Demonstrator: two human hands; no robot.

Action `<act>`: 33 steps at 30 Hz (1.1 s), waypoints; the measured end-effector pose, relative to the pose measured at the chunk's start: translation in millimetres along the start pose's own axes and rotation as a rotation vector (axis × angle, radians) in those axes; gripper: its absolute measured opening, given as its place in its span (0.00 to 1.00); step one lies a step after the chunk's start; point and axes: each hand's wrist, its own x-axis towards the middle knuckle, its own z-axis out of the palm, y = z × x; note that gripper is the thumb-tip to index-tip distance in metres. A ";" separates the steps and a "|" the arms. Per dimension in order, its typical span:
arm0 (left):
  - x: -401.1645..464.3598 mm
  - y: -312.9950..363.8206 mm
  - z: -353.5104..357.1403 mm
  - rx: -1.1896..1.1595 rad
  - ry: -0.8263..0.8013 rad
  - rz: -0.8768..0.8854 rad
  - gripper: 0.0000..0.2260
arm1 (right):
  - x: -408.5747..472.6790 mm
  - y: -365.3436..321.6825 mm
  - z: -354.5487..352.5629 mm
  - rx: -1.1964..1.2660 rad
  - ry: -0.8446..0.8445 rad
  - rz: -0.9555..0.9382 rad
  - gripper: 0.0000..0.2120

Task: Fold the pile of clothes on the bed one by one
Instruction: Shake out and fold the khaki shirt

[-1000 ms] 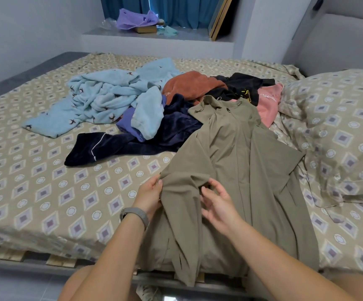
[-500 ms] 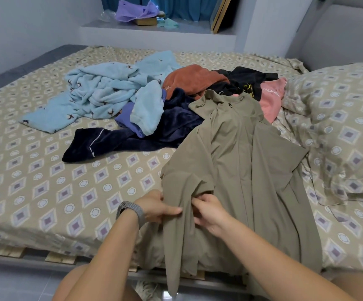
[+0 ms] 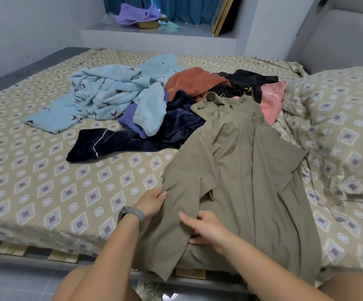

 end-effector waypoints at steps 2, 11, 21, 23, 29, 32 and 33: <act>-0.2 -1.9 0.4 -0.088 -0.024 -0.052 0.12 | 6.6 0.7 2.3 -0.087 0.135 -0.048 0.07; -0.3 11.8 2.5 -0.073 -0.113 -0.270 0.15 | 28.5 -9.9 -45.3 0.046 0.245 0.016 0.31; 64.5 51.3 16.4 -0.851 -0.140 -0.300 0.17 | 104.9 -96.7 -85.2 -0.093 0.236 -0.157 0.14; 71.6 58.6 18.1 -0.844 -0.176 -0.286 0.15 | 121.7 -110.2 -85.9 -0.132 0.225 -0.166 0.17; 114.8 84.2 20.7 -0.752 0.006 -0.006 0.10 | 175.4 -169.0 -92.6 -0.121 0.212 -0.357 0.08; 131.2 93.0 17.6 -0.708 0.129 0.140 0.11 | 194.5 -195.4 -99.0 -0.149 0.269 -0.501 0.09; 135.5 92.8 15.5 -0.610 0.156 0.162 0.12 | 199.4 -199.3 -101.9 -0.103 0.247 -0.495 0.11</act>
